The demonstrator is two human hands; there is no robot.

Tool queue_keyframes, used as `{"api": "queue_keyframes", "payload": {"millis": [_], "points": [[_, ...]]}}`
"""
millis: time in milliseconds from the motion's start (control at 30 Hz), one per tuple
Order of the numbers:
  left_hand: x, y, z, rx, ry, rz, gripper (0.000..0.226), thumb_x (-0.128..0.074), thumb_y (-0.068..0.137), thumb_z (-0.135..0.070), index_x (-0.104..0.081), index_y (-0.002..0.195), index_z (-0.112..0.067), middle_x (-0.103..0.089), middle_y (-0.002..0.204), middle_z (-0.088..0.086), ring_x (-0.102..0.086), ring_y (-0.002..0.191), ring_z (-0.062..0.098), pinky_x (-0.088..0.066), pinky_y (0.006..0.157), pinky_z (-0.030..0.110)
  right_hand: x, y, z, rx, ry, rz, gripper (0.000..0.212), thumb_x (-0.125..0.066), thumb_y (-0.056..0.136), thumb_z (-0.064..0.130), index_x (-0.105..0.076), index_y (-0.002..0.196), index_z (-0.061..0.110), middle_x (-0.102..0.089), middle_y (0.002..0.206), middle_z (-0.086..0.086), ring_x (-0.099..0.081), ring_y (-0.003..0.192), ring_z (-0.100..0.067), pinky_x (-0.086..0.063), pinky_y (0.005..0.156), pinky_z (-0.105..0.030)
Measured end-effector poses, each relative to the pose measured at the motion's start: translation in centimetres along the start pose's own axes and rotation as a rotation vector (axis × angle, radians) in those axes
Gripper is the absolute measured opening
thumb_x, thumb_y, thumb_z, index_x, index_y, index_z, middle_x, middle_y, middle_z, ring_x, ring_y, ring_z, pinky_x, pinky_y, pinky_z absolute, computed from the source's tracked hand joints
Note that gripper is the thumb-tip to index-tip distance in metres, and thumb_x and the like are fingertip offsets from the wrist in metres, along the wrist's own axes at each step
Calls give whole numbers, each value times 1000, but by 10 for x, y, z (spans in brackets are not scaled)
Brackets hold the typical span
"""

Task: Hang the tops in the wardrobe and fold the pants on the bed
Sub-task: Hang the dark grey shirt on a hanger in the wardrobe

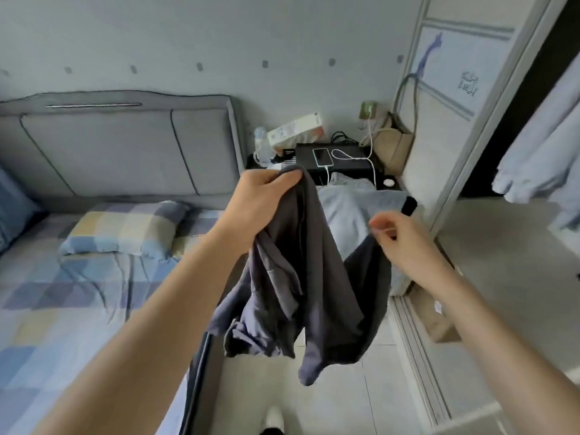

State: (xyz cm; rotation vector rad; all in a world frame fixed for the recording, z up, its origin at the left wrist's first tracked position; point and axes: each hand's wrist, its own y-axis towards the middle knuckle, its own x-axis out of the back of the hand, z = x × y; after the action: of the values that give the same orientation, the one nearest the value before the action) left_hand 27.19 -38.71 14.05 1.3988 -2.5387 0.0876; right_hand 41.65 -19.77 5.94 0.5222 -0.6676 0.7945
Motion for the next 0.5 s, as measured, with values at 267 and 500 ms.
{"api": "queue_keyframes", "payload": {"millis": [267, 500], "points": [[-59, 64, -25, 129, -281, 209, 20, -66, 91, -28, -72, 78, -13, -74, 92, 16, -68, 83, 28, -55, 86, 44, -16, 5, 23, -53, -53, 98, 38, -58, 90, 45, -53, 117, 18, -58, 110, 7, -59, 98, -11, -50, 80, -27], [-83, 137, -37, 223, -598, 422, 16, -57, 96, -12, -66, 85, -6, -62, 82, 13, -60, 71, 22, -53, 58, 28, -10, 29, 49, -108, 144, 7, 35, -49, 90, 56, -52, 103, 23, -64, 93, 10, -61, 87, -4, -49, 79, -25]]}}
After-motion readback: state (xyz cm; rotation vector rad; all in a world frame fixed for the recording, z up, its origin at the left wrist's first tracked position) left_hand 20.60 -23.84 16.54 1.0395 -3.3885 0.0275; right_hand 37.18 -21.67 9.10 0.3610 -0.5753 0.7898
